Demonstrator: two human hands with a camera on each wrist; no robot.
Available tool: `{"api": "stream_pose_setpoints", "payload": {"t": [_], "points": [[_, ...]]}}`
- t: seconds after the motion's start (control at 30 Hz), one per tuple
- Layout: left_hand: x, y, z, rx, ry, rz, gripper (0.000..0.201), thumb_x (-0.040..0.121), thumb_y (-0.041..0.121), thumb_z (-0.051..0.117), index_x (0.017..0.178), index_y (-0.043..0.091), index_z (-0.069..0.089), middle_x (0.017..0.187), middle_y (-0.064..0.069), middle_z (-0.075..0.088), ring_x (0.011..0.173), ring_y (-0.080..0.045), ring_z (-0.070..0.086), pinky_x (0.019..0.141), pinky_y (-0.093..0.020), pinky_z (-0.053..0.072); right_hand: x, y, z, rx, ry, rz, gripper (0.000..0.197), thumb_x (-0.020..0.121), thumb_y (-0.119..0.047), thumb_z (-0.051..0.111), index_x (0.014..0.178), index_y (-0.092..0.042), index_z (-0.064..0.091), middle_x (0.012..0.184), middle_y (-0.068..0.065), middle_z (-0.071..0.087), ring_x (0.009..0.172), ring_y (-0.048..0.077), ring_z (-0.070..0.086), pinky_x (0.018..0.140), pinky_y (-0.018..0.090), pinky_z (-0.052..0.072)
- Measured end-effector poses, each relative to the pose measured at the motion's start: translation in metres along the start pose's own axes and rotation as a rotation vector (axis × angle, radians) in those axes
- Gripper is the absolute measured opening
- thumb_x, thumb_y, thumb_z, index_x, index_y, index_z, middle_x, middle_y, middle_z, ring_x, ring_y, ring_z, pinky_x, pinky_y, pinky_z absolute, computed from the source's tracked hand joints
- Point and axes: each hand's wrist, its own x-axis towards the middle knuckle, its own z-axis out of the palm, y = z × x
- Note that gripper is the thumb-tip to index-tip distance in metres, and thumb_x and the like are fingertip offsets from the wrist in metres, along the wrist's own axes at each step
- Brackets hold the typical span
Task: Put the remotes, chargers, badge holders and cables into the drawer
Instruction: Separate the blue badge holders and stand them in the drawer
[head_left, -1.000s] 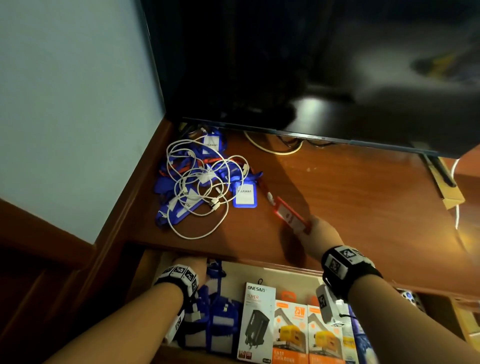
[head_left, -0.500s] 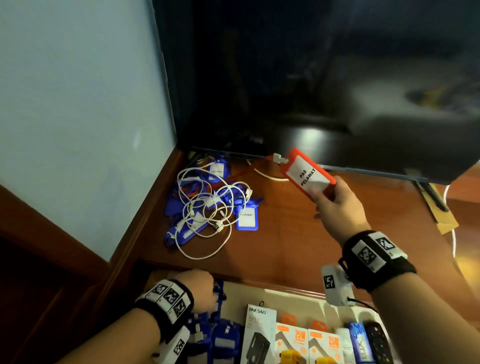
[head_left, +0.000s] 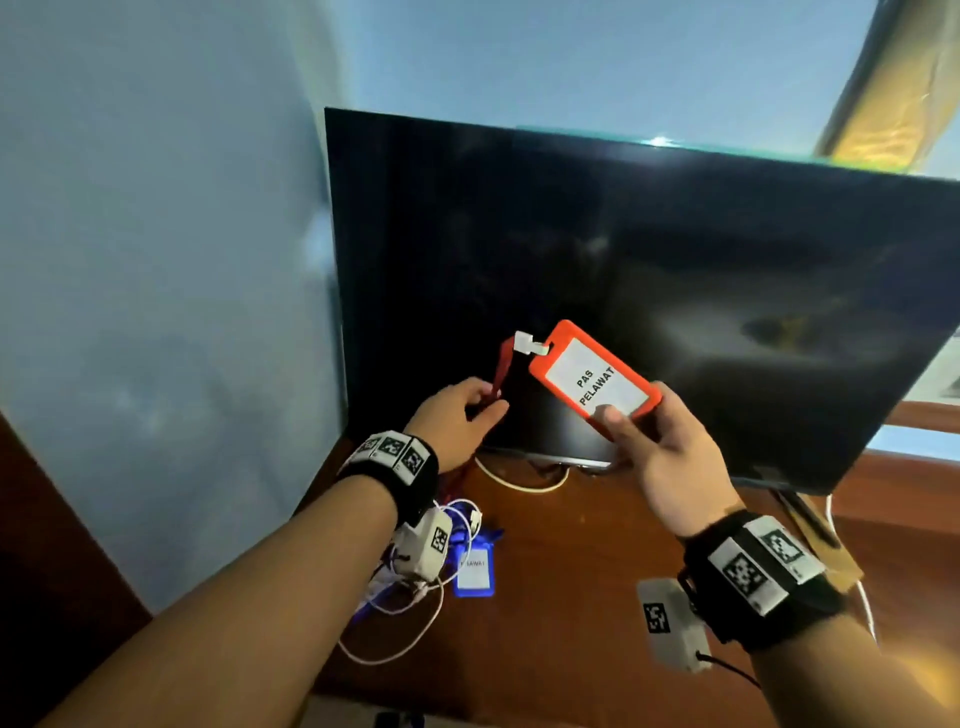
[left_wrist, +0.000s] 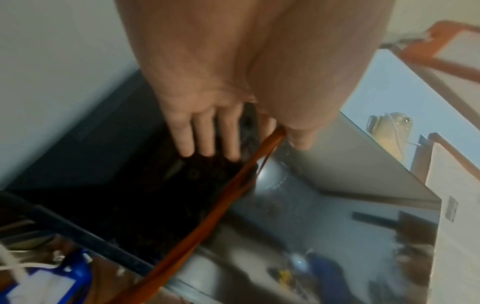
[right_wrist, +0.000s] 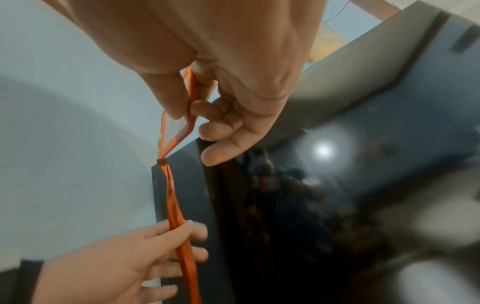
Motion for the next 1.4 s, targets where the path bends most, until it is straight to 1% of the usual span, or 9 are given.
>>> {"api": "stream_pose_setpoints", "payload": {"t": [0.1,0.2,0.47,0.57,0.77,1.0,1.1,1.2,1.4], "points": [[0.003,0.016,-0.004,-0.194,0.025,0.019,0.034,0.105,0.049,0.048,0.095,0.027,0.072,0.083,0.006,0.077,0.084,-0.008,0.07,0.089,-0.038,0.053,0.004,-0.009,-0.02,0.107,0.112,0.035,0.015,0.099,-0.03,0.067,0.113,-0.028,0.065,0.104,-0.006,0.076,0.077,0.012,0.069,0.069,0.035,0.058],[-0.009,0.036,-0.01,-0.299,0.055,0.094,0.021,0.105,0.044,0.049,0.1,0.03,0.064,0.075,0.006,0.067,0.065,0.0,0.063,0.076,-0.037,0.059,0.009,-0.017,-0.042,0.245,0.216,0.092,0.016,0.098,-0.026,0.069,0.113,-0.02,0.068,0.089,0.008,0.075,0.063,0.019,0.063,0.061,0.04,0.06],[-0.056,0.128,-0.063,0.139,-0.002,0.612,0.016,0.105,0.049,0.047,0.107,0.038,0.059,0.086,0.013,0.068,0.082,-0.003,0.066,0.075,-0.035,0.055,0.012,-0.007,-0.063,-0.114,0.134,0.122,0.014,0.096,-0.032,0.069,0.105,-0.022,0.071,0.09,-0.008,0.075,0.07,0.002,0.068,0.06,0.014,0.051],[-0.054,0.157,-0.089,0.14,0.058,0.712,0.017,0.104,0.046,0.051,0.104,0.037,0.064,0.094,0.019,0.069,0.091,0.001,0.066,0.082,-0.029,0.054,0.004,0.003,-0.046,-0.286,-0.149,0.072,0.015,0.091,-0.043,0.073,0.099,-0.031,0.072,0.087,-0.01,0.076,0.072,0.0,0.068,0.071,0.029,0.058],[-0.019,0.137,-0.117,0.206,-0.096,0.501,0.019,0.099,0.049,0.06,0.093,0.034,0.07,0.09,0.012,0.07,0.085,-0.005,0.066,0.081,-0.032,0.054,-0.028,-0.014,-0.029,0.062,-0.465,-0.098,0.007,0.095,-0.022,0.073,0.087,-0.022,0.073,0.076,0.009,0.066,0.068,0.02,0.06,0.067,0.038,0.052],[-0.045,0.059,-0.068,0.067,-0.327,0.27,0.037,0.102,0.051,0.048,0.087,0.027,0.072,0.078,-0.003,0.068,0.067,-0.014,0.059,0.076,-0.047,0.056,-0.024,-0.043,-0.034,0.451,-0.077,-0.143,0.017,0.09,-0.011,0.069,0.098,0.005,0.069,0.079,0.021,0.068,0.062,0.028,0.061,0.061,0.036,0.054],[-0.085,0.049,-0.042,0.025,-0.426,0.234,0.037,0.107,0.04,0.045,0.083,0.023,0.066,0.069,0.01,0.061,0.059,-0.002,0.051,0.064,-0.034,0.051,-0.013,-0.035,-0.036,0.311,0.159,-0.108,0.013,0.094,-0.019,0.071,0.097,-0.006,0.072,0.082,0.019,0.072,0.063,0.023,0.063,0.059,0.04,0.055],[-0.125,0.055,-0.037,-0.004,-0.48,0.281,0.034,0.109,0.04,0.044,0.083,0.026,0.061,0.068,0.015,0.06,0.053,-0.001,0.048,0.057,-0.025,0.042,-0.008,-0.013,-0.03,0.087,0.227,-0.084,0.007,0.095,-0.022,0.072,0.096,-0.016,0.075,0.084,0.004,0.076,0.07,0.013,0.068,0.063,0.019,0.053],[-0.131,0.086,-0.079,0.163,-0.183,0.542,0.037,0.108,0.044,0.044,0.073,0.033,0.045,0.064,0.004,0.055,0.056,-0.013,0.052,0.054,-0.024,0.038,-0.04,0.023,0.003,-0.504,-0.316,0.019,0.013,0.097,-0.046,0.064,0.087,-0.037,0.067,0.082,-0.015,0.07,0.076,0.0,0.063,0.064,0.012,0.045]]}}
